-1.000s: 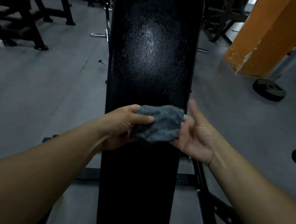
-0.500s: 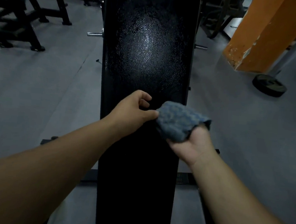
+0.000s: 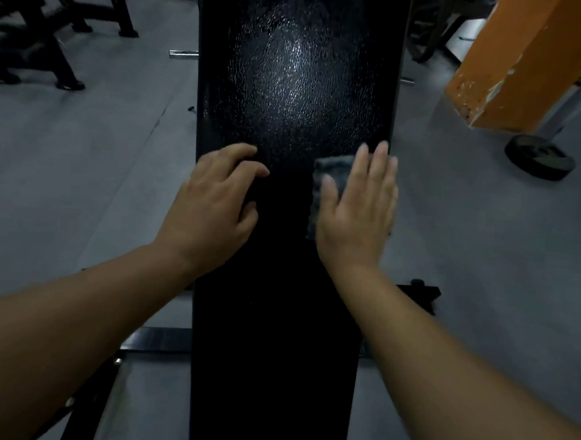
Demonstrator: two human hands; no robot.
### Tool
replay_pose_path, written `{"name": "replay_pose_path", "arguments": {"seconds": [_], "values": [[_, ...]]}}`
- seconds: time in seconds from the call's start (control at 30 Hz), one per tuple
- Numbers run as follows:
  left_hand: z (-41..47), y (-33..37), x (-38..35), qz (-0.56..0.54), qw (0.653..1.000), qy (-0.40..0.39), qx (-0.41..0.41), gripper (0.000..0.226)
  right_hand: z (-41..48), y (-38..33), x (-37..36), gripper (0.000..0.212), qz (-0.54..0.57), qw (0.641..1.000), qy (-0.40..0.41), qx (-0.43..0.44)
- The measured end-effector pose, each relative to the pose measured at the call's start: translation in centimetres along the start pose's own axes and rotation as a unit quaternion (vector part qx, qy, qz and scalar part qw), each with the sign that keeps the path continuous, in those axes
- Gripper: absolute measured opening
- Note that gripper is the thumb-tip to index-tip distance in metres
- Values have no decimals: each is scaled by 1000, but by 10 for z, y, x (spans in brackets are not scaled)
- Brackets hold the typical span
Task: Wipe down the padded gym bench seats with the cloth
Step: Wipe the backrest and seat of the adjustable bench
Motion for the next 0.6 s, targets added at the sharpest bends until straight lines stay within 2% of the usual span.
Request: {"name": "replay_pose_path", "arguments": {"seconds": [0.03,0.07,0.17,0.23,0.3,0.4,0.43,0.47,0.5,0.57,0.6], "values": [[0,-3,-2,16,1000,-2,-13,47,0,-15,-7,75,-21,999,35,-18],[-1,-6,-4,28,999,-2,-22,51,-8,-25,-15,76,-45,998,54,0],[-6,-13,-10,49,998,-2,-29,58,-60,-8,-34,69,-118,967,11,226],[-10,-17,-13,59,998,-6,-29,61,-67,31,-22,68,-131,943,-44,304],[-16,-20,-16,82,996,-19,-43,63,-41,42,-12,70,-139,950,-44,277],[-21,-26,-16,129,989,-44,-60,66,0,-2,-11,69,-93,986,17,134],[-23,-27,-17,139,987,-53,-64,66,-4,-17,-14,66,-73,990,30,119],[-27,-28,-17,147,985,-60,-67,66,-19,-25,-20,63,-58,988,25,143],[-34,-28,-16,153,984,-66,-67,65,-39,-24,-28,60,-58,977,-3,204],[-53,-28,-18,159,982,-76,-63,65,-76,6,-32,55,-89,937,-63,332],[-64,-27,-19,160,982,-82,-59,66,-78,22,-25,54,-91,924,-81,362]]}}
Point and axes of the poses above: each hand's wrist, its own z-axis towards the middle knuckle, its own x-axis out of the back of the hand, y = z × x, the point moved 3 cm from there along z, towards the middle knuckle, and after that the axes turned 14 degrees about -x, right-handed, at the moved point
